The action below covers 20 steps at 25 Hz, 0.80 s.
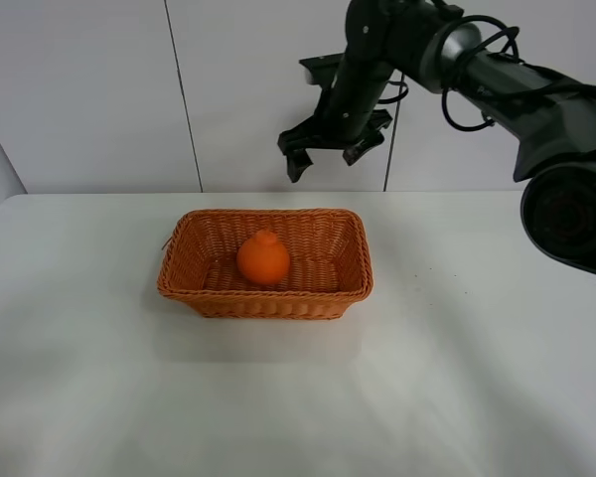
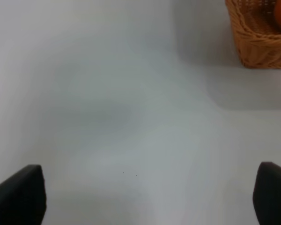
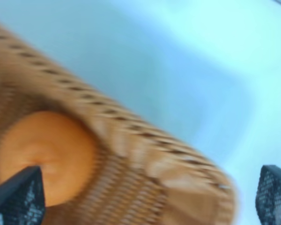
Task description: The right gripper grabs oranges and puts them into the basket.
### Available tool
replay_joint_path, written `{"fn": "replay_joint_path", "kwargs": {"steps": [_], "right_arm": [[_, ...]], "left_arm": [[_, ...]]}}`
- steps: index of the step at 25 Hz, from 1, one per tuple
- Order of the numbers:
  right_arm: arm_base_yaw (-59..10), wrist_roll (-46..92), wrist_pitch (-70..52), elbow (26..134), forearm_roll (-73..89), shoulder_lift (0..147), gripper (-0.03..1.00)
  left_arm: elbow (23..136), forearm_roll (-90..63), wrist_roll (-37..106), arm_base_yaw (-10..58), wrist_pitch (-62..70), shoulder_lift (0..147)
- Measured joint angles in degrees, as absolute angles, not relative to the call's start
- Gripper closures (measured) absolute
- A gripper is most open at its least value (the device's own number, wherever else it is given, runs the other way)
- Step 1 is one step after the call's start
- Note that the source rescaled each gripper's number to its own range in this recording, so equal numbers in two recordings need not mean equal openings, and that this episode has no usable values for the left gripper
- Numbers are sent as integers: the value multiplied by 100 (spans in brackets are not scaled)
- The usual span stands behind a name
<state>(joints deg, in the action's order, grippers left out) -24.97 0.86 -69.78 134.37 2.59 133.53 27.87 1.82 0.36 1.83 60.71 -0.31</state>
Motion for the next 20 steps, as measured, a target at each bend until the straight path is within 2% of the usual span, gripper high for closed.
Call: {"fn": "replay_joint_path", "kwargs": {"steps": [11,20], "right_arm": [[-704,82,-6978,13437,253,13353,-3],[-307,67,-6978,13363,238,13299,-1]], "left_arm": [[2787,182,36,183,6071,-31],[2787,182,36,183,6071,-31]]}}
